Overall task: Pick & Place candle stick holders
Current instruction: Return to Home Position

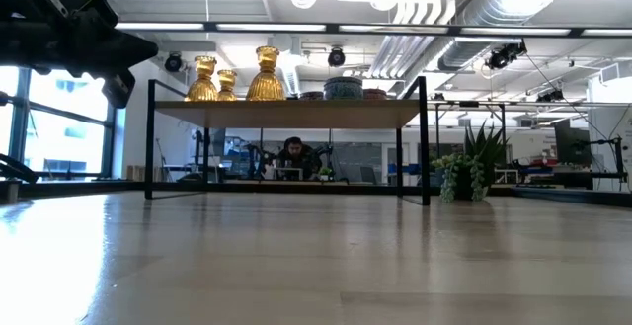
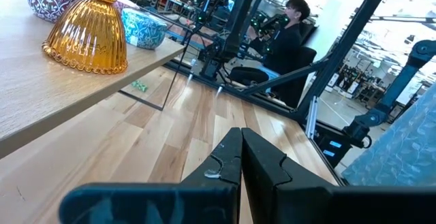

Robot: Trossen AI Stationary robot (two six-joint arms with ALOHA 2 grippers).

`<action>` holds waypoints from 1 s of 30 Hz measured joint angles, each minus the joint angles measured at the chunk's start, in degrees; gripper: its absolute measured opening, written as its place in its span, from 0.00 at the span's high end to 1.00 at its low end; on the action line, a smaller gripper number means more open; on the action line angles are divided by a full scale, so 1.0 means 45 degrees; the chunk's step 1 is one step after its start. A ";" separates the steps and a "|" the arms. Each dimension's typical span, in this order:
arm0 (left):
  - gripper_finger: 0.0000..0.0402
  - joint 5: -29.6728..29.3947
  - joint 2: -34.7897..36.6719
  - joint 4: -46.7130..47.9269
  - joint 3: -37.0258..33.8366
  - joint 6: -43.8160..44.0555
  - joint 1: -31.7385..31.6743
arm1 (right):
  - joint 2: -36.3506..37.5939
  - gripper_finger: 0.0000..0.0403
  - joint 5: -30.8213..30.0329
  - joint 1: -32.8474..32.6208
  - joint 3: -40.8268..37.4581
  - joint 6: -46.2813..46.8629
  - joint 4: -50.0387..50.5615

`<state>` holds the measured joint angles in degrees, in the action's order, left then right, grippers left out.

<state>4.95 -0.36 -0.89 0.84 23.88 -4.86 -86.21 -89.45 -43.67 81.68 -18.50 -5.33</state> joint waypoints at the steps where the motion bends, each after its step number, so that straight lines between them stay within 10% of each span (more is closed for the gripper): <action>1: 1.00 0.0000 -0.0002 -0.0004 0.0000 0.0000 0.0000 | 0.0000 0.99 0.0019 0.0608 0.0090 0.0004 -0.0100; 10: 1.00 -0.0003 0.0001 -0.0004 0.0000 0.0000 0.0000 | -0.0058 0.99 0.5061 0.5931 -0.0052 0.2331 0.0081; 17: 1.00 0.0000 0.0001 -0.0003 0.0000 0.0000 0.0000 | -0.0049 0.99 1.1209 0.8858 -0.0201 -0.0344 0.0617; 23: 1.00 0.0000 -0.0002 -0.0004 0.0000 0.0000 0.0000 | 0.1127 0.99 1.6571 1.0455 -0.0235 0.0784 0.5331; 30: 1.00 0.0000 -0.0001 -0.0004 0.0000 0.0000 0.0000 | 0.3782 0.99 1.5875 0.9884 -0.1011 0.4263 1.0680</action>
<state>4.95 -0.37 -0.91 0.84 23.88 -4.86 -69.19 -18.01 0.81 77.13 0.68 42.73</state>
